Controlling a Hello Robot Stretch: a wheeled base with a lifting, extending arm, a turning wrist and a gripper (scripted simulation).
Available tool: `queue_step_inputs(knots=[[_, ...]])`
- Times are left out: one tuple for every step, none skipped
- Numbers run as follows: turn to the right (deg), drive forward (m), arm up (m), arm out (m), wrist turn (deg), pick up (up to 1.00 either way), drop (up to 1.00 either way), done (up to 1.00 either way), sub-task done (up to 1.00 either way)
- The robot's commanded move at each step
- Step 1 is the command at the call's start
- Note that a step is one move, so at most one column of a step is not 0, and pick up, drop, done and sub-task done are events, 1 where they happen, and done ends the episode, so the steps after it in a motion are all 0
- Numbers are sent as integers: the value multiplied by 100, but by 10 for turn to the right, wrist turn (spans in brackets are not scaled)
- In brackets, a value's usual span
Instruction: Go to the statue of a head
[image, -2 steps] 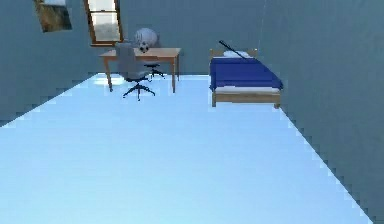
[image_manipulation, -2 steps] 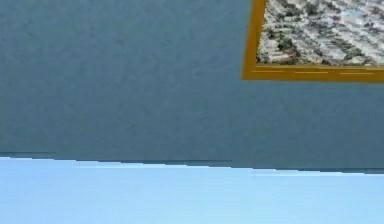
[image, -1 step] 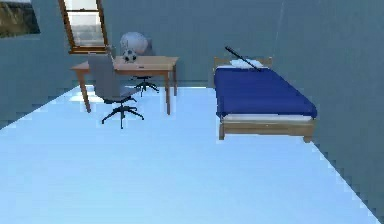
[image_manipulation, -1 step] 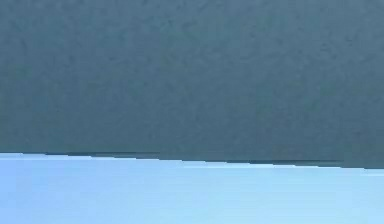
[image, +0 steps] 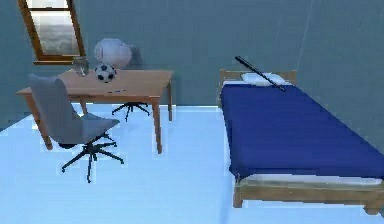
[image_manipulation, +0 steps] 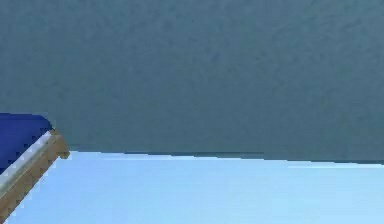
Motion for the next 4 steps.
queue_step_inputs(knots=[[0,100,0,0,0,0,0,0,0],[0,80,0,0,0,0,0,0,0],[-30,0,0,0,0,0,0,0,0],[0,100,0,0,0,0,0,0,0]])
